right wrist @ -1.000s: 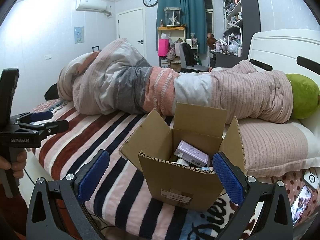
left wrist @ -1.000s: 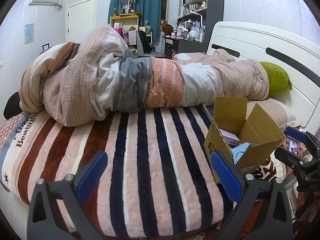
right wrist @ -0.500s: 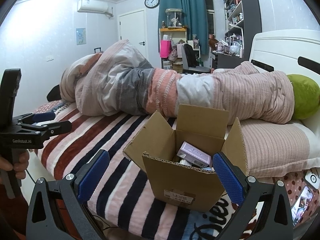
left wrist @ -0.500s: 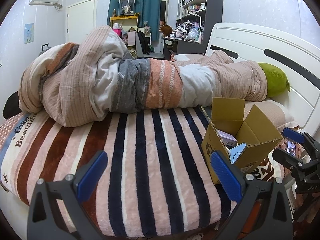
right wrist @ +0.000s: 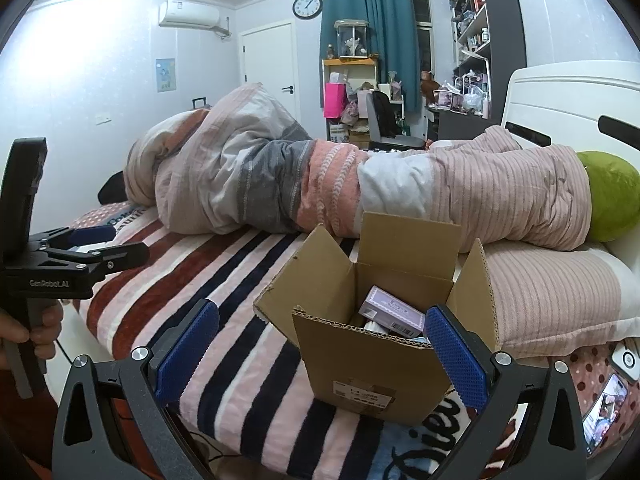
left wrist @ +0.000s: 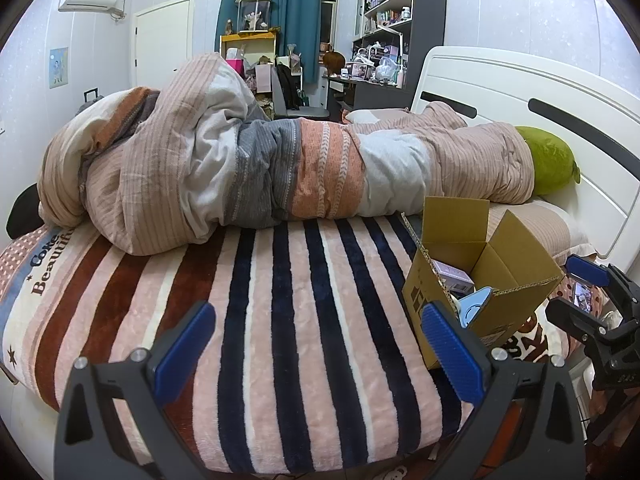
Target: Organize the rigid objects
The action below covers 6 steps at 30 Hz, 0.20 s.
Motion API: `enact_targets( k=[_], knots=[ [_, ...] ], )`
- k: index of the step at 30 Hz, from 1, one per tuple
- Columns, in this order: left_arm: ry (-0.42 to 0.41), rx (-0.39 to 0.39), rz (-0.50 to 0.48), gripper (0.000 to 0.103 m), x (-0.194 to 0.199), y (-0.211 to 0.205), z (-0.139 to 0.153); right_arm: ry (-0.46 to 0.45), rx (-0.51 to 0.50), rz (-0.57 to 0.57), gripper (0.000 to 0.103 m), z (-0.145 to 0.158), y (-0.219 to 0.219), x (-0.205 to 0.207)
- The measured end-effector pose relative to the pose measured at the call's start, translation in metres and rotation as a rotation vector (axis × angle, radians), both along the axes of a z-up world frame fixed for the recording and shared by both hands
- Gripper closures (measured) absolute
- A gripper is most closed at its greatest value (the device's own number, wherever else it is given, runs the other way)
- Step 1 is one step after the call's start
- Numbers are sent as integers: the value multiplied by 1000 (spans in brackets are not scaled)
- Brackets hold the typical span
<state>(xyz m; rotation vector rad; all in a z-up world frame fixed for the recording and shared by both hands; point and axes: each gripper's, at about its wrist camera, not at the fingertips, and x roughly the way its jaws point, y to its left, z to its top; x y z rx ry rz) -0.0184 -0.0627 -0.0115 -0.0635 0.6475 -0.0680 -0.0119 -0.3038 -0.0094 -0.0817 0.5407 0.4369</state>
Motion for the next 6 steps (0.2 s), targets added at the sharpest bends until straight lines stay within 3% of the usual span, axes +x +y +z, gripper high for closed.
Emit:
enact_targets(
  k=[6],
  knots=[
    [-3,0,2,1,-1,0,1,-1,0,1,0,0,0,0]
  ],
)
